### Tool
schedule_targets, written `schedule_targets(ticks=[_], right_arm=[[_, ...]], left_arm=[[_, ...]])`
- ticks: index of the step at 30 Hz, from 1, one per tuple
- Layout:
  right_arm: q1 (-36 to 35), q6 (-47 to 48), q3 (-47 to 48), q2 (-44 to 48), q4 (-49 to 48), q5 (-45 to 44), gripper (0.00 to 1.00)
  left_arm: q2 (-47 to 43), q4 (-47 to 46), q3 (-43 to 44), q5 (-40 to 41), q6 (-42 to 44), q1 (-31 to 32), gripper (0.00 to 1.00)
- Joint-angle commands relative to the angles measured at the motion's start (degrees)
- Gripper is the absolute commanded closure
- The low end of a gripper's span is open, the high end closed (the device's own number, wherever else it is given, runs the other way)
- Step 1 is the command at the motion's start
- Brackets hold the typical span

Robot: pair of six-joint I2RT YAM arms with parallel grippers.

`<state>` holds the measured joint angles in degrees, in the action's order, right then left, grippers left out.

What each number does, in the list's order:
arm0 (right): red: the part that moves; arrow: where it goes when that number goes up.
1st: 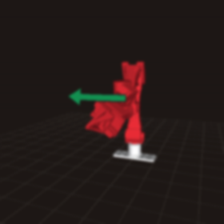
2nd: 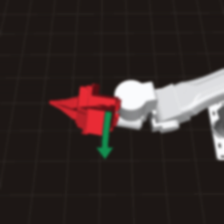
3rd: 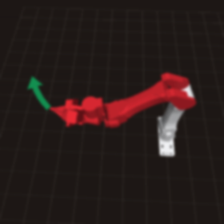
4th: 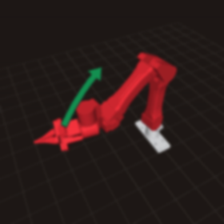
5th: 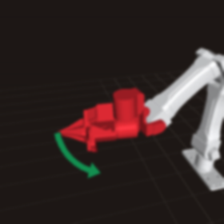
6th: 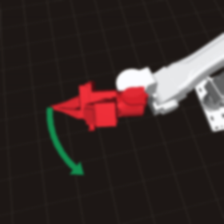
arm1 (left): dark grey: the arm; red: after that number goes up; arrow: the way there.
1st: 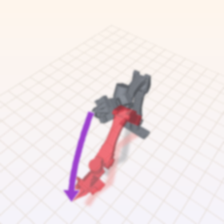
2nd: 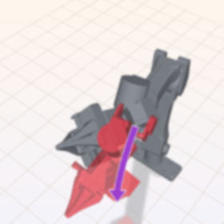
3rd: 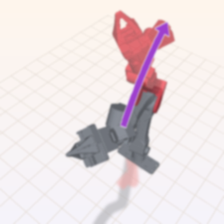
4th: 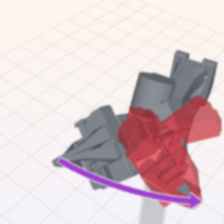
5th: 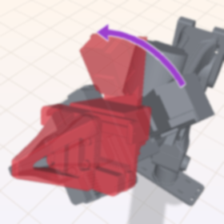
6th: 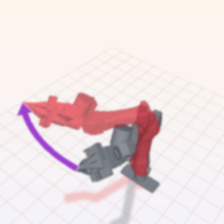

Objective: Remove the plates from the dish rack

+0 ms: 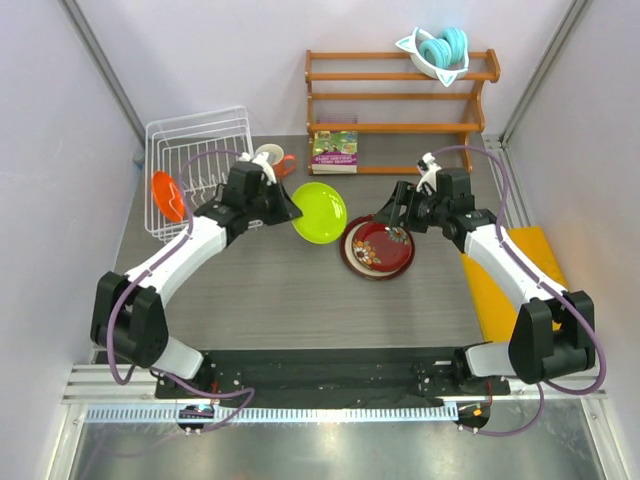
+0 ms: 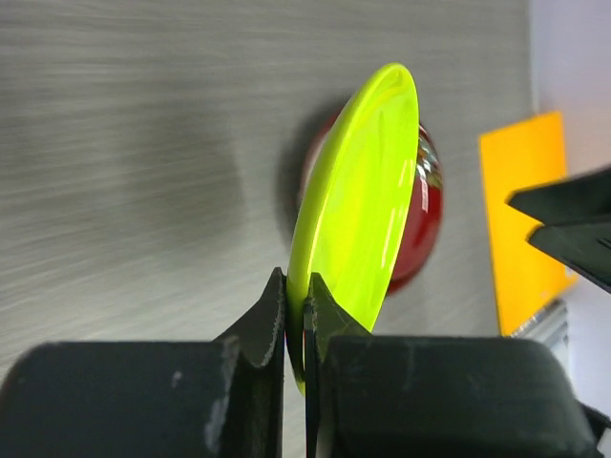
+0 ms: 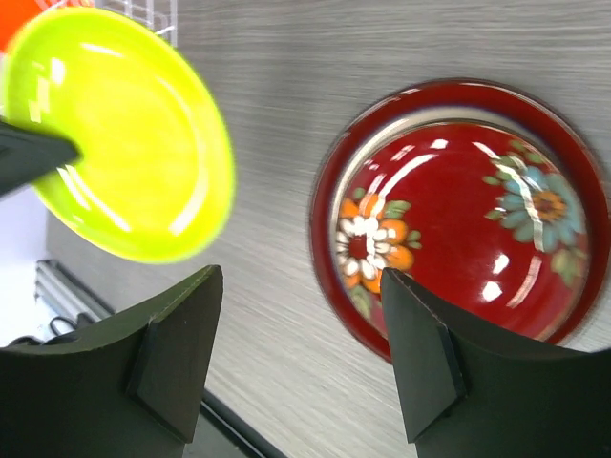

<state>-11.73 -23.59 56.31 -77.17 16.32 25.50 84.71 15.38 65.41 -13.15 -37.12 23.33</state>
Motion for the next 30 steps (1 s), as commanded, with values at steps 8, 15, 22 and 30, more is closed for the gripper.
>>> schedule_targets(ticks=[8, 15, 22, 30], right_arm=[[-2.3, -3.7, -2.0, -2.6, -8.8, 4.4, 0.28], [-2.3, -4.7, -3.1, -5.8, -12.4, 6.3, 0.33], [-2.3, -6.2, -4.6, -7.2, -17.7, 10.4, 0.56], [-2.3, -8.5, -6.1, -6.9, -22.6, 14.0, 0.76]], left_arm=[[2.2, -11.2, 0.9, -3.7, -4.5, 6.8, 1.00], [3.3, -13.7, 0.0, -6.5, -6.1, 7.7, 1.00], [4.6, -14.2, 0.2, -8.5, -5.9, 8.7, 1.00], [5.6, -14.8, -0.1, -8.7, -6.1, 9.3, 1.00]])
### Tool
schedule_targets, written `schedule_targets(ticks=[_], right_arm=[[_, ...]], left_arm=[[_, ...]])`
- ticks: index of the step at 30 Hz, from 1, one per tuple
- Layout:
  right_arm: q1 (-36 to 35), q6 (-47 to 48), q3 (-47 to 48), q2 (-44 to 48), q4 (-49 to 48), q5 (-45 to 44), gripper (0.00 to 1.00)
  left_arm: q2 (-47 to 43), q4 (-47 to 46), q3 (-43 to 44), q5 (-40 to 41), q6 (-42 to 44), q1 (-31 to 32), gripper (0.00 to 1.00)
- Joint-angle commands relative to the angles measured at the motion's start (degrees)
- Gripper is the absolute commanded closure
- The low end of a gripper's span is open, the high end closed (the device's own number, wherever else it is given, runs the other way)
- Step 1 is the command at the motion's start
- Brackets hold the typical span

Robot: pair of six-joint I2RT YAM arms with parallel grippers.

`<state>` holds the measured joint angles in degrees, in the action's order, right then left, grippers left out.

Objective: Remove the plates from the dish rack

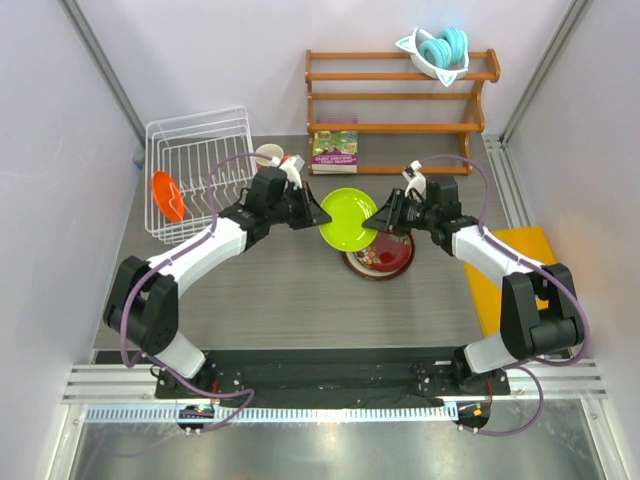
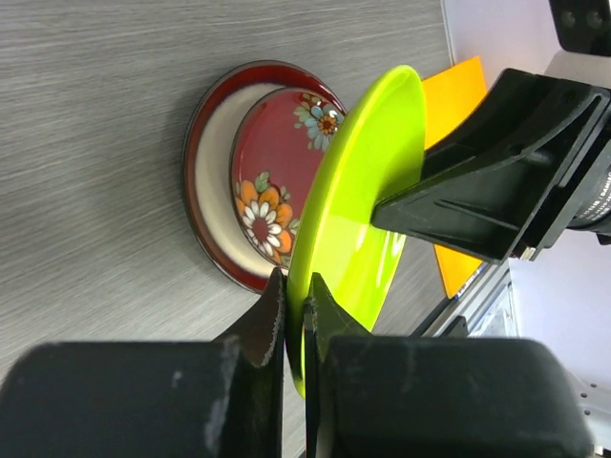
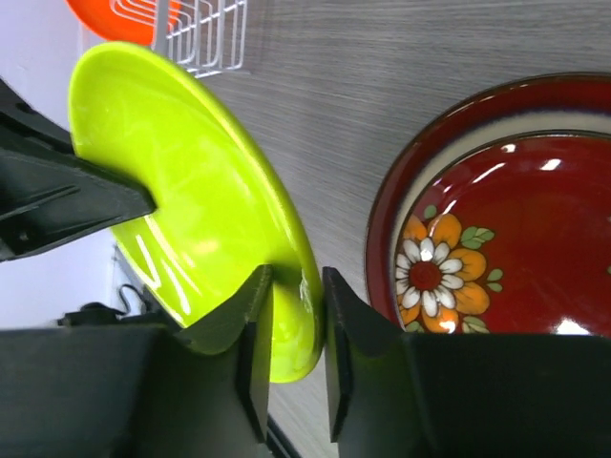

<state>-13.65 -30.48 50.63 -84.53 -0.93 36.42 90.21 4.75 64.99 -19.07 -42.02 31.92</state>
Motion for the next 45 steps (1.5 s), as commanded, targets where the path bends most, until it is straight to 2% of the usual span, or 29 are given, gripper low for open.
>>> schedule_targets(ticks=[1, 3, 4, 5, 6, 8, 9, 11, 12, 15, 16, 19, 22, 26, 29, 33, 40, 43, 44, 45], right_arm=[[-0.3, -1.3, -0.6, 0.8, -5.4, 2.9, 0.81], [-0.4, -0.3, -0.5, 1.3, -3.7, 2.0, 0.90], [-0.5, 0.1, -0.4, 1.6, -2.9, 0.5, 0.99], [-0.5, 0.3, -0.5, 1.9, -1.8, -0.6, 0.99], [-0.4, 0.7, -0.5, 2.7, -1.4, -1.6, 0.99], [-0.3, 1.1, -0.5, 3.2, 0.4, -3.6, 0.99], [-0.2, 1.6, -0.4, 3.8, 0.6, -4.8, 0.99], [0.5, 1.8, -0.2, 4.7, 4.3, -8.2, 0.99], [0.7, 1.9, -0.3, 5.9, 4.9, -9.2, 0.99], [2.5, 2.8, -0.1, 6.7, 8.0, -11.9, 0.99], [3.7, 3.1, 0.1, 6.7, 10.3, -12.7, 0.99], [5.6, 4.2, 0.3, 5.6, 13.6, -12.6, 0.99], [6.7, 4.6, -0.1, 4.8, 15.3, -13.4, 0.99], [7.5, 5.2, -0.4, 3.9, 17.3, -15.2, 0.99], [8.8, 4.8, -0.8, 2.6, 17.5, -15.0, 0.99], [9.7, 4.3, -1.1, 0.7, 17.6, -14.7, 0.99], [10.0, 4.5, -1.1, -3.2, 17.5, -12.9, 0.98], [10.1, 4.5, -1.2, -3.4, 17.5, -12.9, 0.88], [10.1, 4.5, -1.3, -3.4, 17.5, -12.9, 0.78], [10.1, 4.6, -1.4, -3.4, 17.5, -12.9, 0.74]], left_arm=[[0.0, -4.1, 0.2, -2.7, -1.0, 0.7, 1.00], [0.0, -3.6, 0.3, -2.0, -0.8, 0.7, 1.00], [0.0, -3.3, 0.4, -1.6, -0.6, 0.7, 0.99], [0.1, -2.2, 0.7, -1.1, -0.4, 0.7, 0.96], [0.2, -1.4, 0.8, 0.3, -0.2, 0.7, 0.80], [0.1, 0.2, 1.4, 1.4, 1.2, 0.7, 0.71], [0.0, 1.2, 1.6, 3.4, 1.8, 0.7, 0.61], [-0.5, 4.6, 2.5, 6.0, 4.1, 0.7, 0.56], [-0.7, 6.2, 3.0, 7.5, 5.1, 0.6, 0.48], [-1.9, 11.1, 4.4, 14.8, 8.6, 0.6, 0.45], [-2.5, 12.0, 4.7, 19.8, 9.2, 0.7, 0.45], [-5.9, 14.3, 4.0, 30.5, 12.2, 0.7, 0.41], [-9.3, 15.5, 3.2, 37.9, 15.5, 0.7, 0.35], [-12.9, 17.4, 3.3, 51.1, 18.5, 0.6, 0.13], [-14.8, 17.6, 3.0, 56.3, 21.3, 0.6, 0.01], [-16.1, 18.1, 2.6, 64.0, 22.9, 0.6, 0.01], [-17.2, 18.3, 1.2, 67.2, 22.5, -0.2, 0.01], [-16.9, 18.4, 1.2, 67.1, 22.5, -0.5, 0.00], [-16.7, 18.4, 1.2, 67.1, 22.4, -0.5, 0.01], [-16.6, 18.7, 1.3, 67.1, 22.5, -0.5, 0.00]])
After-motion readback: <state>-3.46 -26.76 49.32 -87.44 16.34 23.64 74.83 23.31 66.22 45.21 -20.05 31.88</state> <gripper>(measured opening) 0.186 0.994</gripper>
